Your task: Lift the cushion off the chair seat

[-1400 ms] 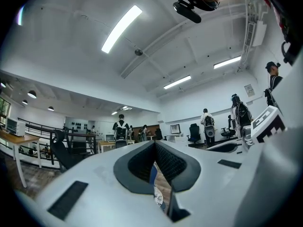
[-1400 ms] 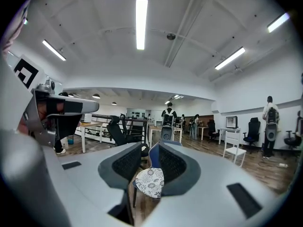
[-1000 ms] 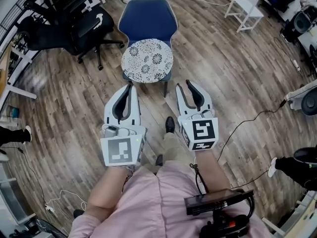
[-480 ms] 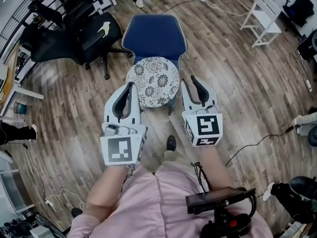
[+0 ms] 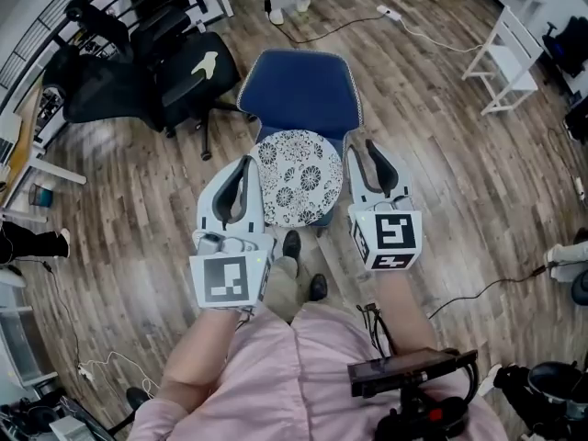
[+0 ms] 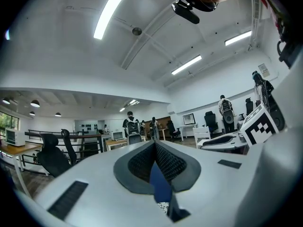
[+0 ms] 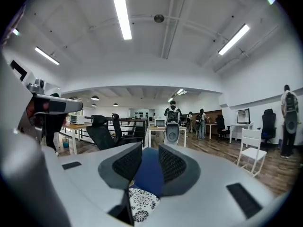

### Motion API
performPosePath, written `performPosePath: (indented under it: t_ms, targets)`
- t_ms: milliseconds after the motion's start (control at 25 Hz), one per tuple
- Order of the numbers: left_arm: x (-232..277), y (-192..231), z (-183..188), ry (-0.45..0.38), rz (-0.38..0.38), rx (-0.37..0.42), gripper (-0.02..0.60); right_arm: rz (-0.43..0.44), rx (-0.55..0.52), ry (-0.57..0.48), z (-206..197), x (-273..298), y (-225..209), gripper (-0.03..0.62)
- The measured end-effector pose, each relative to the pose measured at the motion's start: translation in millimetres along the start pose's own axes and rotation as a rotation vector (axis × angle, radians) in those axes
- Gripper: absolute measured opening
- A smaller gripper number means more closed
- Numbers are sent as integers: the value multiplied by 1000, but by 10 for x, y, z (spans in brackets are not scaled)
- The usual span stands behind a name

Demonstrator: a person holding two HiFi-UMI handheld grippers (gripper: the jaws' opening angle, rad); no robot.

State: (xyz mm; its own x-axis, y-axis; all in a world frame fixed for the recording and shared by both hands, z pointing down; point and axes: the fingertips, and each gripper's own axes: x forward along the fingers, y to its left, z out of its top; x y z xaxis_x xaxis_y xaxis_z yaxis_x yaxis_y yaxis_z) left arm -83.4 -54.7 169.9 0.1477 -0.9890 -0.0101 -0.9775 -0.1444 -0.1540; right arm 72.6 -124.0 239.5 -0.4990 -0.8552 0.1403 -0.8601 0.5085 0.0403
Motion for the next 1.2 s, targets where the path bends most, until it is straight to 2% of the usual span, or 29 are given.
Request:
performPosePath:
  t_ms: [240,360,520,760,1200]
  targets:
    - [540,109,-332,52,-42,-42,11,-22,12,72,-270,446,-136,109]
    - [848,200,-581,107,-58,-80,11,-35,29,120,-489,712,-185,112]
    - [1244,313,-979,174,-87,-86,11,-55,63,184,-839,1055,-274,117]
    - [1668,332,-1673,263,-143,-99,11,-84,98,296,-1559,1389,-374,124]
    - [1946,63,-2834,425,-260,-136,11,-111,201,518,-3064,1548,-327,141]
